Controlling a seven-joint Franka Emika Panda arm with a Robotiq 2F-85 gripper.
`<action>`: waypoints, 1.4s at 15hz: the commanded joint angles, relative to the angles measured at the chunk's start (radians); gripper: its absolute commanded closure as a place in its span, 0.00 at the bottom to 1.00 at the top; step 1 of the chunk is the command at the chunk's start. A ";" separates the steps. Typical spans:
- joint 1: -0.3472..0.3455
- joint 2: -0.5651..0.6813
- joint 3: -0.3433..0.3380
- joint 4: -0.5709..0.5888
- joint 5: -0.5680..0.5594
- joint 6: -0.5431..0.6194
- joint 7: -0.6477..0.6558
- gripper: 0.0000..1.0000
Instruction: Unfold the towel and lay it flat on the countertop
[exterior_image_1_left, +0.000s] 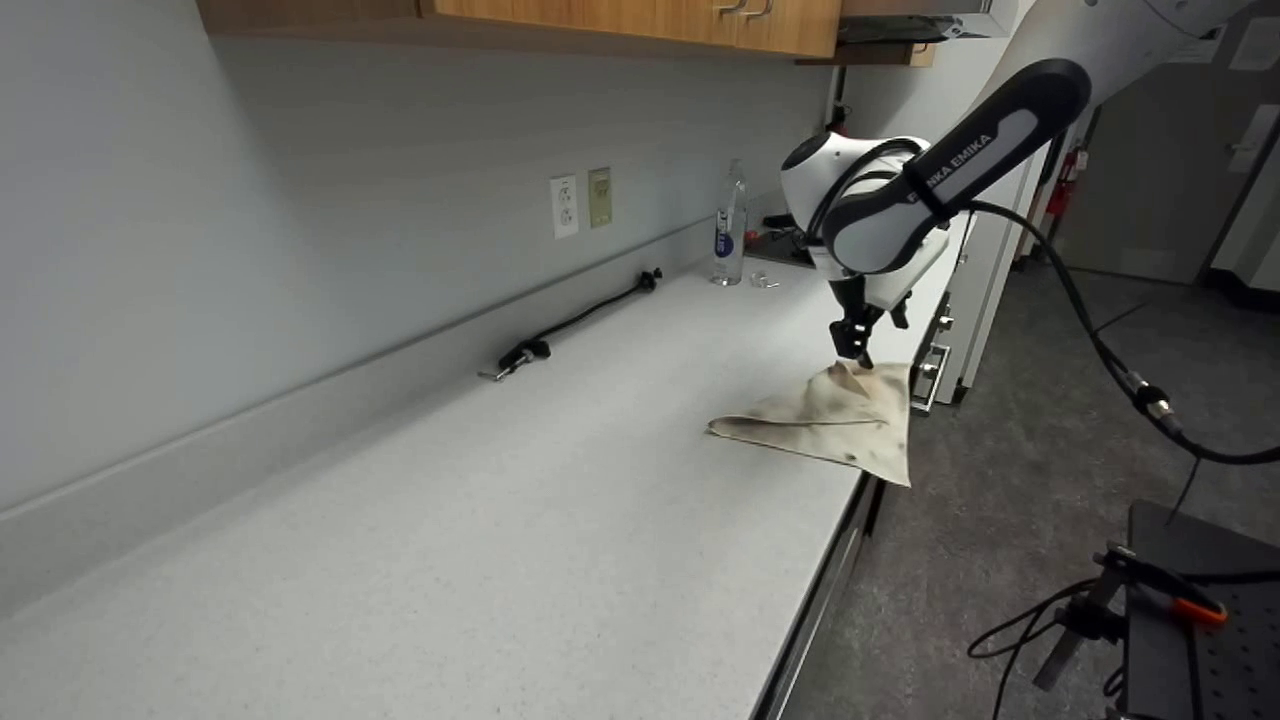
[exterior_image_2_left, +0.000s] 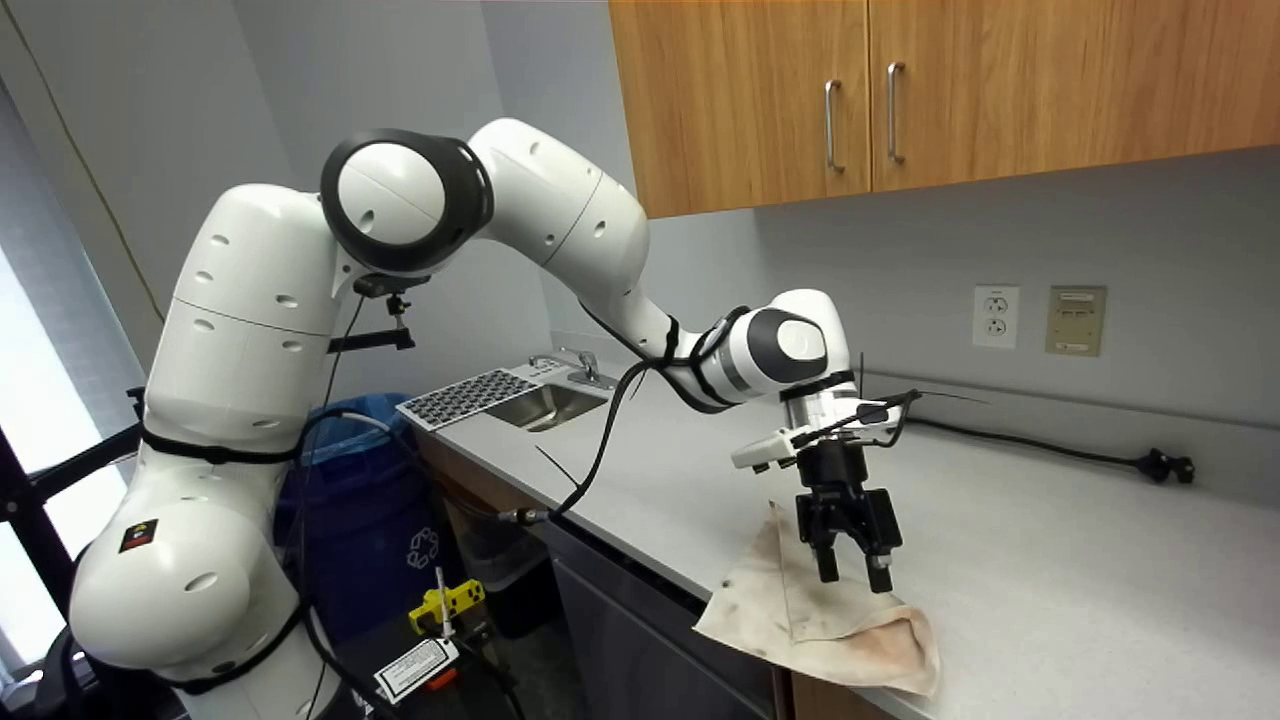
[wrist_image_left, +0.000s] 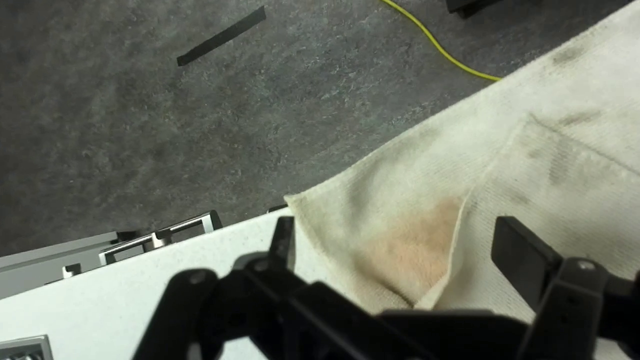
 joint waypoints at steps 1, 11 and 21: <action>-0.034 -0.108 0.021 -0.109 0.036 0.031 -0.136 0.00; -0.030 -0.047 0.021 -0.058 0.049 0.009 -0.124 0.00; -0.095 0.103 0.031 0.083 0.133 0.068 -0.273 0.00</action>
